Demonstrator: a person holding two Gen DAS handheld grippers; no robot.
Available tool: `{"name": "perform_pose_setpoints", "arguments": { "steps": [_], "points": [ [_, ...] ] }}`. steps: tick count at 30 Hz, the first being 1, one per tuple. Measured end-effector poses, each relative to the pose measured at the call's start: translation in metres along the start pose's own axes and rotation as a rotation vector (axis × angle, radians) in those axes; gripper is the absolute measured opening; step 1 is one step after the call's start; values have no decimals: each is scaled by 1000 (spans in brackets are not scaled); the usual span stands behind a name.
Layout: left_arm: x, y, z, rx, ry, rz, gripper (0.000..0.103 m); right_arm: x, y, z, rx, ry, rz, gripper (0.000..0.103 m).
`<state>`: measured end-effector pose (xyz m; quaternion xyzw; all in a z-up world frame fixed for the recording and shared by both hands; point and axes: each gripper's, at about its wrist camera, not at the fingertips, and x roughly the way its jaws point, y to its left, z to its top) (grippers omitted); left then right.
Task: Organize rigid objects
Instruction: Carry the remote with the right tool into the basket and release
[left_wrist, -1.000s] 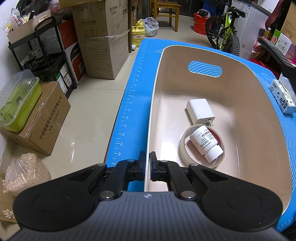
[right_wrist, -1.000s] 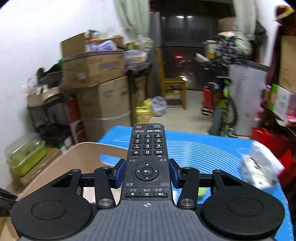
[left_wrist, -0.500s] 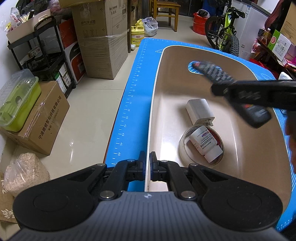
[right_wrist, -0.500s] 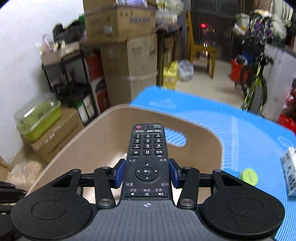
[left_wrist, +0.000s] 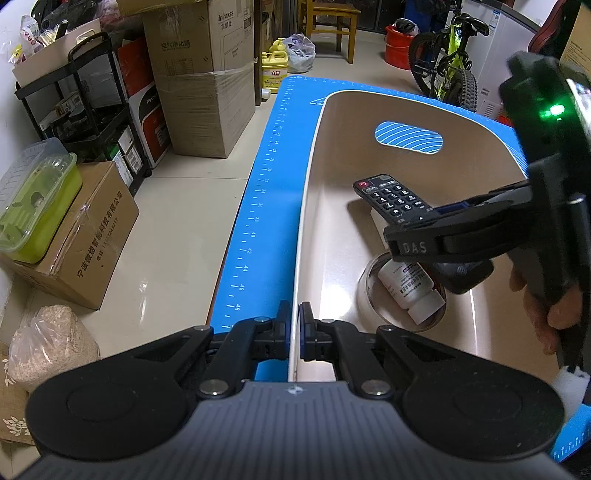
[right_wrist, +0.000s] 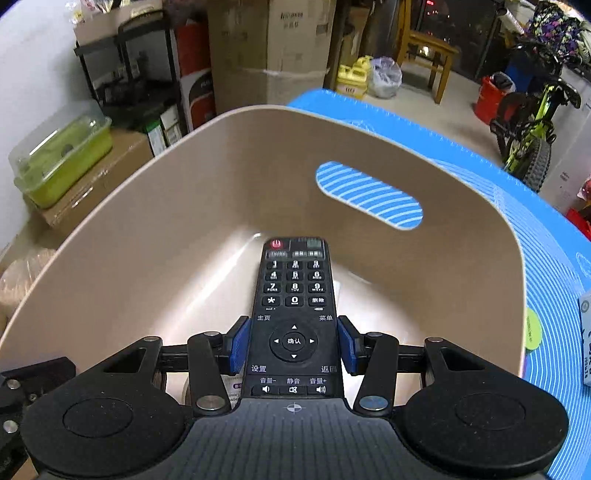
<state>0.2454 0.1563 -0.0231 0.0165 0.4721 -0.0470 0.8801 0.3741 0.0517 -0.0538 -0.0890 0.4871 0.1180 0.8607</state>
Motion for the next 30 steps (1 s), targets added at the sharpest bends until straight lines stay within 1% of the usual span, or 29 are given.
{"name": "perform_pose_setpoints", "arguments": {
  "steps": [7,8,12,13,14,19,23,26,30],
  "points": [
    [0,-1,0,1,2,1,6,7,0,-1,-20,69,-11,54],
    [0,-1,-1,1,1,1,6,9,0,-1,-20,82,-11,57],
    [1,0,-2,1,2,2,6,4,-3,-2,6,71,3,69],
    [1,-1,-2,2,3,3,6,2,-4,-2,12,62,4,75],
    [1,-1,-2,1,3,3,6,-1,-5,-3,16,49,9,78],
    [1,0,0,-2,3,2,6,-28,-13,-7,11,-22,43,80],
    [1,1,0,-4,3,1,6,-59,-27,-10,20,-117,49,80],
    [1,1,0,-5,2,1,6,-81,-41,-9,29,-180,35,80],
    [1,1,0,-5,2,0,6,-102,-65,-11,75,-244,13,80]
  ]
}}
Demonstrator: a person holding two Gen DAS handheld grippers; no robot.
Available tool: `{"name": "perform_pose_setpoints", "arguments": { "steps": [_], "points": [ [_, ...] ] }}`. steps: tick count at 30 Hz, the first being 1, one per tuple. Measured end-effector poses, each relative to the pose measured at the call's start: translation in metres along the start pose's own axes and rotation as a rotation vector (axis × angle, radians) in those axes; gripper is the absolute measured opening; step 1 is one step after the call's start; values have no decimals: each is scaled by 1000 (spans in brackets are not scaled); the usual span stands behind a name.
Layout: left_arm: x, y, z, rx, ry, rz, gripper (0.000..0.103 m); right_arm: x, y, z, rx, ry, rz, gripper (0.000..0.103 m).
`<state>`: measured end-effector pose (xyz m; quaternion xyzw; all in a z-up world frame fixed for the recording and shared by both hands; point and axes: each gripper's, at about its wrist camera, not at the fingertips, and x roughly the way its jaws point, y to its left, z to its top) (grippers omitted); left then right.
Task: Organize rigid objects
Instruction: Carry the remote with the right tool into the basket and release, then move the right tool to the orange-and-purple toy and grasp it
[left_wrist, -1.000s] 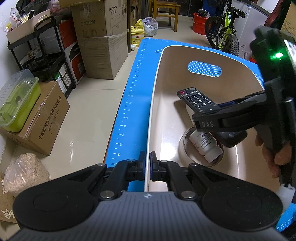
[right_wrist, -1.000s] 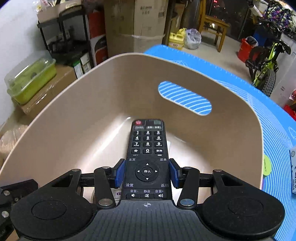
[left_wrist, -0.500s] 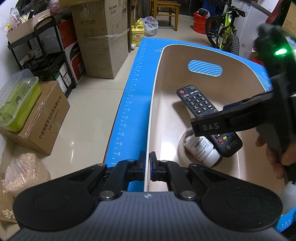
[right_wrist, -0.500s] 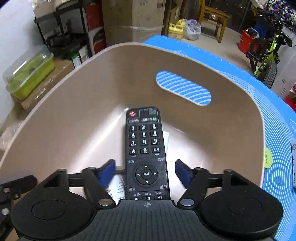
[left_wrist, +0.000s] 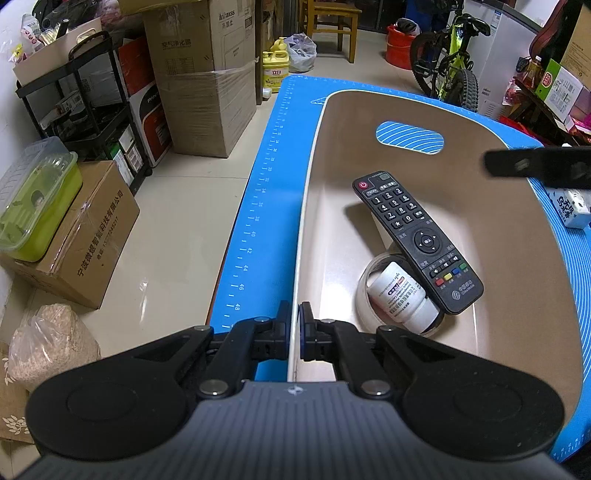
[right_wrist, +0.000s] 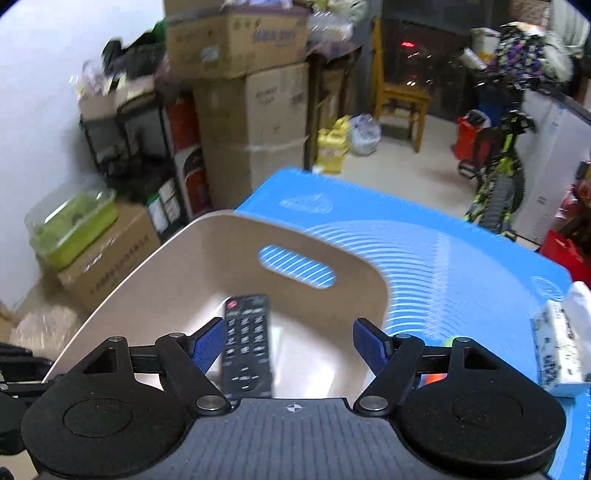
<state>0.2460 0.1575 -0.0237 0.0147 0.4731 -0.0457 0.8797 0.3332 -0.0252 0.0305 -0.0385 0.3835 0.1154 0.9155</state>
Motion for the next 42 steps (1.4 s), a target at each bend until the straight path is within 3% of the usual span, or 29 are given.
{"name": "perform_pose_setpoints", "arguments": {
  "steps": [7,20,36,40,41,42],
  "points": [
    [0,0,0,0,0,1,6,-26,-52,-13,77,-98,-102,80],
    [-1,1,0,2,0,2,6,38,-123,-79,225,28,-194,79],
    [-2,2,1,8,6,3,6,88,-129,-105,243,69,-246,72],
    [-1,2,1,9,6,3,6,92,-126,-106,233,65,-235,56],
    [-1,1,1,8,6,2,6,92,-125,-107,228,59,-236,46],
    [-1,1,1,8,6,3,6,92,-124,-107,223,56,-231,46]
  ]
}}
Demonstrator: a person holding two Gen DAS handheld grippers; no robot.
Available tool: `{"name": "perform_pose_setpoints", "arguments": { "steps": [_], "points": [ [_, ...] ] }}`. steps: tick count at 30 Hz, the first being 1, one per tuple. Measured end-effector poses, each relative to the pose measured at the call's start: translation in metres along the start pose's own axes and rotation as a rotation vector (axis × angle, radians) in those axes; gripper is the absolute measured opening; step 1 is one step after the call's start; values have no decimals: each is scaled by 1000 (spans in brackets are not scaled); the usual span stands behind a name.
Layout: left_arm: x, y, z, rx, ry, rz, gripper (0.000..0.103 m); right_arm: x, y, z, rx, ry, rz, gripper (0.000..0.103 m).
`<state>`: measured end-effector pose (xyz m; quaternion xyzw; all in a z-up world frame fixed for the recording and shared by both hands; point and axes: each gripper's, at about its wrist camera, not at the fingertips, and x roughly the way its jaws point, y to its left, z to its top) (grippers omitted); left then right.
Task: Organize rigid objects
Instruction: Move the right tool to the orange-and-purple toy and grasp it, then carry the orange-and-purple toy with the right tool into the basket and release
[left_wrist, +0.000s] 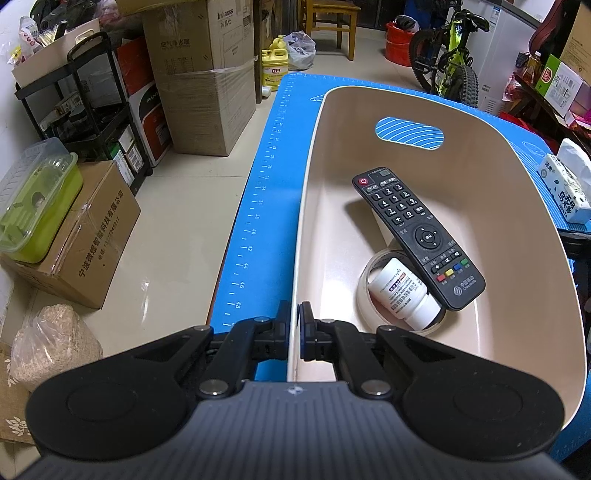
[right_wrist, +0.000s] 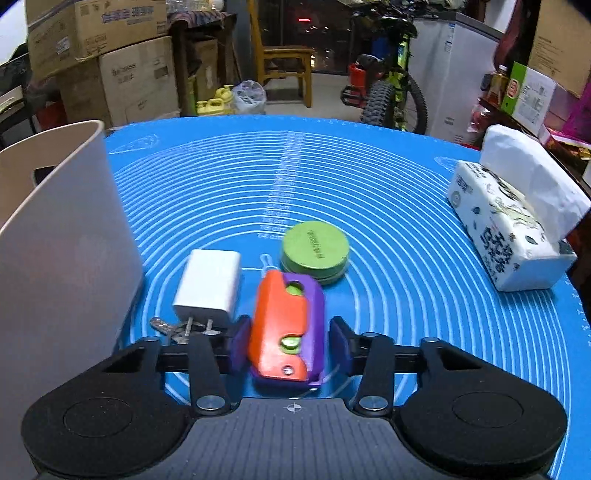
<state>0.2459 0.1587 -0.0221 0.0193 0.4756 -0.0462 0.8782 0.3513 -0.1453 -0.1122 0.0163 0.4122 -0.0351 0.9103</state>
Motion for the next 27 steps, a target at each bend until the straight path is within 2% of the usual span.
{"name": "perform_pose_setpoints", "arguments": {
  "steps": [6,12,21,27],
  "points": [
    [1,-1,-1,1,0,3,6,-2,-6,-1,30,-4,-3,46],
    [1,0,-1,1,0,4,6,-31,-14,15,69,-86,-4,46],
    [2,-1,-1,1,0,4,6,-103,10,51,60,-272,124,46],
    [2,1,-2,3,0,7,6,-129,61,53,-104,-276,257,46]
  ]
}}
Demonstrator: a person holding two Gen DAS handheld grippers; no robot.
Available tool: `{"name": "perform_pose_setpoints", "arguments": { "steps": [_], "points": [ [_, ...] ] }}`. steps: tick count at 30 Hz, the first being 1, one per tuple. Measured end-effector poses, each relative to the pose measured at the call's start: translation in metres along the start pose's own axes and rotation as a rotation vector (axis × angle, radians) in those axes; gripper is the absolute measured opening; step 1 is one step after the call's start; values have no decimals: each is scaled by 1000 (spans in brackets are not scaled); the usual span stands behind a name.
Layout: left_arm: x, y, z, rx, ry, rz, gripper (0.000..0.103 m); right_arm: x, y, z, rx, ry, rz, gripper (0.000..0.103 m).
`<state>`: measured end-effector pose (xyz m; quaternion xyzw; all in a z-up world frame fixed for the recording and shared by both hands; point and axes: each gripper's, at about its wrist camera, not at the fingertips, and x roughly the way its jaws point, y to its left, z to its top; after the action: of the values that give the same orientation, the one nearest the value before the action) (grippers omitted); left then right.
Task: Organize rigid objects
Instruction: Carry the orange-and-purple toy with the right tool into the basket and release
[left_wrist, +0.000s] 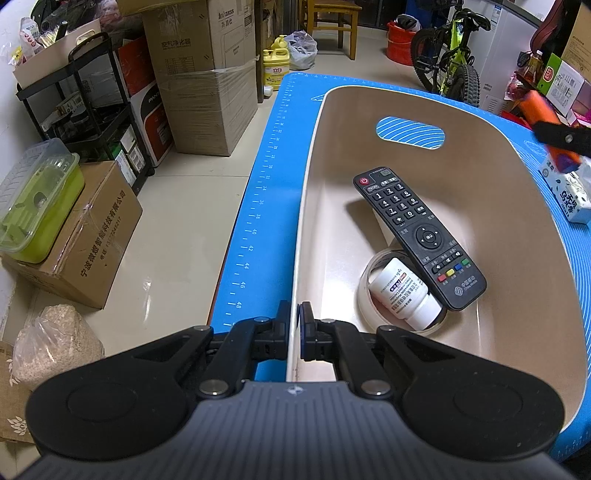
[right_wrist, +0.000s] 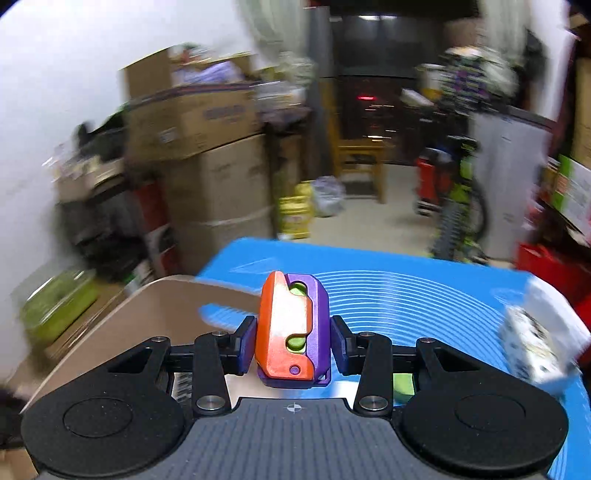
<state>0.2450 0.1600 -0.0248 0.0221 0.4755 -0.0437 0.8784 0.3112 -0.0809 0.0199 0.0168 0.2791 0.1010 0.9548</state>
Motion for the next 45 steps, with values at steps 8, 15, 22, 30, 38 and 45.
{"name": "perform_pose_setpoints", "arguments": {
  "steps": [8,15,22,30,38,45],
  "points": [
    [-1,-1,0,0,1,0,6,29,79,-7,-242,150,157,46],
    [-1,0,0,1,0,-1,6,65,134,-18,-400,275,220,46],
    [-1,-2,0,1,0,-3,6,98,146,-22,-424,380,222,46],
    [0,-3,0,2,0,-3,6,116,154,-36,-492,478,203,46],
    [0,-4,1,1,0,-2,6,116,156,-37,-463,500,196,48],
    [0,-4,1,2,-1,-2,6,87,132,-23,-364,420,219,63]
  ]
}}
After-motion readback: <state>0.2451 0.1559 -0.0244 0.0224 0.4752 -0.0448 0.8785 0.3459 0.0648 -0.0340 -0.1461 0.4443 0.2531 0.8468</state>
